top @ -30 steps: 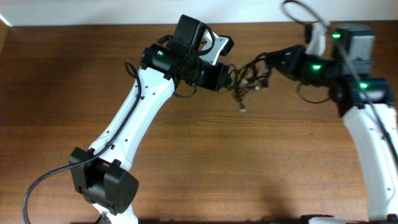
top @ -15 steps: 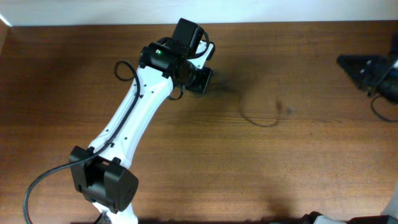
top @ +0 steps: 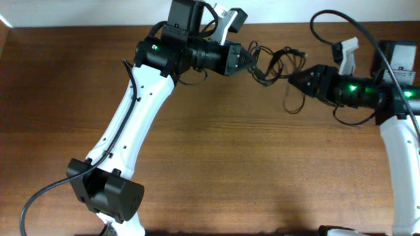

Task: Untangle cables

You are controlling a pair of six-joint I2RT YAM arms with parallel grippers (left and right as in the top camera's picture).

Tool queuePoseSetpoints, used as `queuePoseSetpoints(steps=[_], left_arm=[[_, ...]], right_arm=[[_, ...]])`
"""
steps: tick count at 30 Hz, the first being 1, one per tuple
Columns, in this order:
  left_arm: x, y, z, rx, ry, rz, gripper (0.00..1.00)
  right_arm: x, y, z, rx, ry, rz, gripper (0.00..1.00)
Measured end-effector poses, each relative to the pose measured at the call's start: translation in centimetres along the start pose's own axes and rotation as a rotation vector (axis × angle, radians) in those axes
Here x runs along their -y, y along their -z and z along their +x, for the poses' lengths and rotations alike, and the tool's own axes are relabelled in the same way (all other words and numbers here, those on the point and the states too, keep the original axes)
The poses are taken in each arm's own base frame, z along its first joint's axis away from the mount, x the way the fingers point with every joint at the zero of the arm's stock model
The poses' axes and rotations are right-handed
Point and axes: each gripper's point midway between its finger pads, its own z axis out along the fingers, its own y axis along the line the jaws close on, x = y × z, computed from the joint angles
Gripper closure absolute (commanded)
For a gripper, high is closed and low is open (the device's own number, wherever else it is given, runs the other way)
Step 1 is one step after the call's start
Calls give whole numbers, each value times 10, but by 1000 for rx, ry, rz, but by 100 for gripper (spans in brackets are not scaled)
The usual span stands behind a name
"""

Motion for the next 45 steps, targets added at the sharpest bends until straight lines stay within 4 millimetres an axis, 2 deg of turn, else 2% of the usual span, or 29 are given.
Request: queuePoseSetpoints(steps=[3, 10, 13, 15, 17, 19, 22, 24, 26, 28, 29, 33, 35, 37, 38, 39, 41, 42, 43, 44, 45], left_arm=[[13, 1, -3, 3, 12, 74, 100], [26, 2, -1, -10, 12, 151, 100], [45, 6, -7, -1, -6, 253, 100], [62, 11, -17, 17, -36, 344, 100], [73, 14, -26, 31, -51, 416, 100], [82, 18, -37, 40, -53, 492, 100], [101, 29, -55, 79, -153, 592, 100], [121, 47, -58, 89, -287, 666, 100], [127, 66, -57, 86, -312, 673, 100], [118, 76, -60, 68, -230, 654, 100], [107, 81, -63, 51, -143, 635, 100], [95, 83, -65, 28, -56, 618, 100], [82, 78, -66, 12, 16, 607, 100], [67, 71, -67, 8, 98, 593, 100], [49, 63, -70, 17, 234, 559, 100], [35, 56, -70, 35, 288, 528, 100], [0, 39, -64, 74, 420, 416, 100], [-22, 29, -54, 88, 501, 314, 100], [-37, 25, -48, 100, 535, 241, 100], [-62, 20, -33, 102, 604, 104, 100], [-87, 27, -27, 134, 618, -28, 100]], right_arm=[[-8, -15, -4, -2, -13, -18, 38], [13, -59, -21, -2, -127, 17, 40], [22, -82, -24, -17, -142, 20, 42], [24, -105, -18, -57, -151, 8, 44], [21, -117, -13, -85, -152, -9, 44], [18, -121, -12, -97, -165, -21, 46], [11, -119, -18, -92, -164, -37, 48], [9, -114, -18, -95, -186, -20, 50], [11, -114, -15, -103, -202, -6, 51], [15, -115, -12, -115, -218, 10, 53], [19, -117, -9, -127, -233, 20, 53], [30, -111, -12, -124, -229, 21, 53], [58, -89, -17, -117, -272, 50, 55], [71, -78, -16, -120, -304, 74, 55], [93, -62, -13, -120, -361, 126, 55], [101, -56, -14, -110, -376, 145, 55], [135, -37, -10, -95, -422, 249, 55], [144, -33, -9, -91, -426, 291, 55], [156, -29, -6, -89, -434, 339, 55], [179, -21, -2, -82, -437, 446, 55], [209, -8, 4, -76, -462, 561, 55]])
